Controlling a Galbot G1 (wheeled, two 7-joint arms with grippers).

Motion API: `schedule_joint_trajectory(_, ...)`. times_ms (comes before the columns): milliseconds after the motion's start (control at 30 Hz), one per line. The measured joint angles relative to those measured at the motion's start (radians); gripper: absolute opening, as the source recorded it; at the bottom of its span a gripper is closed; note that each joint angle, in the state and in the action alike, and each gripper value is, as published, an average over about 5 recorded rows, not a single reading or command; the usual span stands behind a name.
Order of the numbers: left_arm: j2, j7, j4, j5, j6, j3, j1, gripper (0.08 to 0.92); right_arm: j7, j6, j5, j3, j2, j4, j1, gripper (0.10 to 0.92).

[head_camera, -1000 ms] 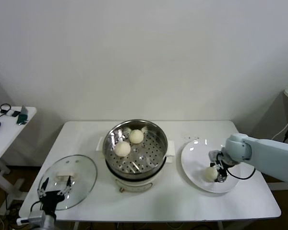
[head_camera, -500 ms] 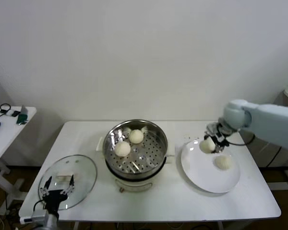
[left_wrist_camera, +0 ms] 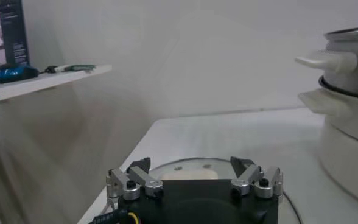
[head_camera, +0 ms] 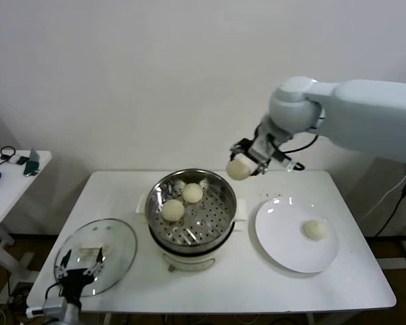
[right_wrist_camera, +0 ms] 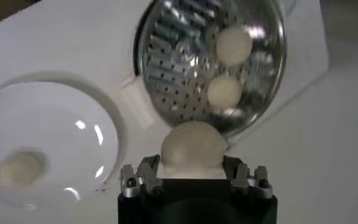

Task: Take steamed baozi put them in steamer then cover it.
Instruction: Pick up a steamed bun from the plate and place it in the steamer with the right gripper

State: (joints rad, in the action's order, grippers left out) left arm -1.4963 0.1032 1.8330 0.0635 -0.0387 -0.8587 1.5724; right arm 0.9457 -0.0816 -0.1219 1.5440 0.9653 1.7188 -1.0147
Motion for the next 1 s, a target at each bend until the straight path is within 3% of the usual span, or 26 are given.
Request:
schedule_joint_trajectory(400, 0.004, 0.001, 0.021, 0.012, 0.0, -0.016, 0.015, 0.823, -0.042, 0.001, 0.132, 0.001, 0.156, 0.059, 0.106, 0.687)
schedule_joint_trajectory(1000, 0.007, 0.001, 0.014, 0.019, 0.003, -0.019, 0.012, 0.823, -0.074, 0.037, 0.245, 0.007, 0.289, -0.045, 0.315, 0.693)
